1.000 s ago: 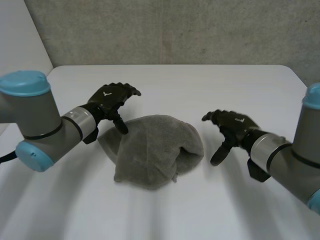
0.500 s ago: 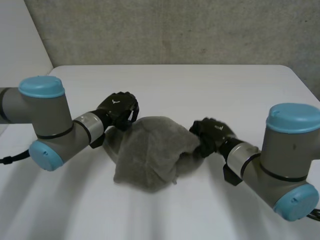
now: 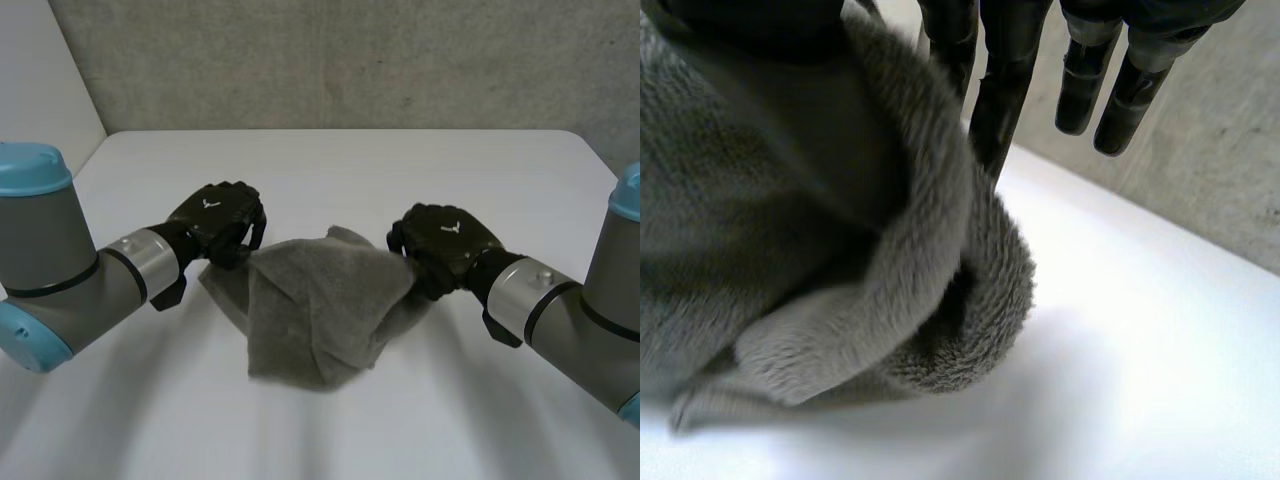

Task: Fold the towel.

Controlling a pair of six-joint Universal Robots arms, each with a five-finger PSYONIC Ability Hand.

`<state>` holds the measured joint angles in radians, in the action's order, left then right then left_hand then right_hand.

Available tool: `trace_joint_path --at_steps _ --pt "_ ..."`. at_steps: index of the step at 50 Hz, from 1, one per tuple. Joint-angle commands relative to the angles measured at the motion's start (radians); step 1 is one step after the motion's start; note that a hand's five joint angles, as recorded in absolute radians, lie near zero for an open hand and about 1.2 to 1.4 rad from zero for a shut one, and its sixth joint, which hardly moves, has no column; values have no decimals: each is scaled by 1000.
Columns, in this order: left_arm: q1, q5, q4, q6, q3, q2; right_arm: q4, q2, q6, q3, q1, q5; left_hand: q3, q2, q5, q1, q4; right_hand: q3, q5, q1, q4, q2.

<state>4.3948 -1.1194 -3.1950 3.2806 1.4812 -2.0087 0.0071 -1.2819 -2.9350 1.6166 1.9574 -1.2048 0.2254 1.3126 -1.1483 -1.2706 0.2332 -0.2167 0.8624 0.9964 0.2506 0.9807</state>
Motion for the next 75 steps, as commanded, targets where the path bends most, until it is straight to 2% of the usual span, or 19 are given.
trace_joint_path --at_steps 1,3,9,21,37,40,41,42,43,44,45,53,58,61,66,68,71,73,75 --pt "6 0 -9 1 24 -10 37 13 63 28 -15 -24 -51 -532 542 490 -59 42 -532 -491 -76 -475" --pt "3 0 -9 2 28 -10 37 10 53 34 -18 -27 -51 -672 682 630 -59 42 -599 -558 -76 -543" --pt "-4 -2 -19 4 28 -22 31 4 -21 84 -25 -21 -51 -723 733 681 -59 42 -573 -533 -76 -517" --pt "-15 -4 -77 5 -1 -79 7 -19 -44 155 -91 -22 -51 -723 734 681 -59 42 -391 -351 -76 -335" --pt "-51 19 -66 47 -159 -228 2 -57 -46 183 -95 -21 -51 -706 716 664 -59 42 -353 -313 -76 -297" --pt "-52 18 -66 76 -165 -237 -16 -36 -46 183 -88 -21 -51 -509 519 467 -59 42 -190 -149 -76 -133" --pt "-52 16 -66 85 -168 -240 -16 -36 -46 183 -88 -21 -51 -320 330 278 -59 42 -189 -148 -76 -132" --pt "-52 13 -66 88 -170 -239 -38 -11 -47 183 -86 -19 -51 -97 107 55 -59 42 -78 -38 -76 -22" --pt "-52 13 -66 88 -170 -239 -58 10 -47 183 -84 -18 -51 -95 105 53 -59 42 103 144 -76 159" --pt "-54 12 -65 87 -168 -235 -58 10 -47 183 -84 -18 -51 82 -72 -124 -59 42 105 145 -76 161" --pt "-54 12 -65 87 -168 -235 -68 25 -49 180 -83 -10 -51 84 -73 -126 -59 42 357 397 -76 413" --pt "-60 10 -36 87 -159 -166 -53 -29 -46 74 -86 -12 -51 84 -73 -126 -59 42 359 400 -76 416" --pt "-44 19 -51 91 -195 -91 -70 -40 -24 -50 -78 56 -51 84 -73 -126 -59 42 359 400 -76 416" --pt "-31 13 -81 87 -299 -105 -81 31 14 -208 -74 106 -51 84 -73 -126 -59 42 359 400 -76 416" --pt "-37 -14 -137 87 -458 -94 -84 69 48 -527 -49 56 -51 84 -73 -126 -59 42 359 400 -76 416" --pt "-44 -31 -166 79 -473 -71 -166 5 30 -616 -25 -1 -51 84 -73 -126 -59 42 359 400 -76 416" --pt "-43 -63 -266 56 -446 68 -259 -48 5 -598 -22 -10 -51 84 -73 -126 -59 42 359 400 -76 416" --pt "-25 -57 -392 -16 -357 201 -462 -132 -71 -476 -25 -4 -51 84 -73 -126 -59 42 359 400 -76 416" --pt "-11 -47 -448 -63 -307 237 -520 -158 -85 -402 -28 10 -51 84 -73 -126 -59 42 359 400 -76 416"
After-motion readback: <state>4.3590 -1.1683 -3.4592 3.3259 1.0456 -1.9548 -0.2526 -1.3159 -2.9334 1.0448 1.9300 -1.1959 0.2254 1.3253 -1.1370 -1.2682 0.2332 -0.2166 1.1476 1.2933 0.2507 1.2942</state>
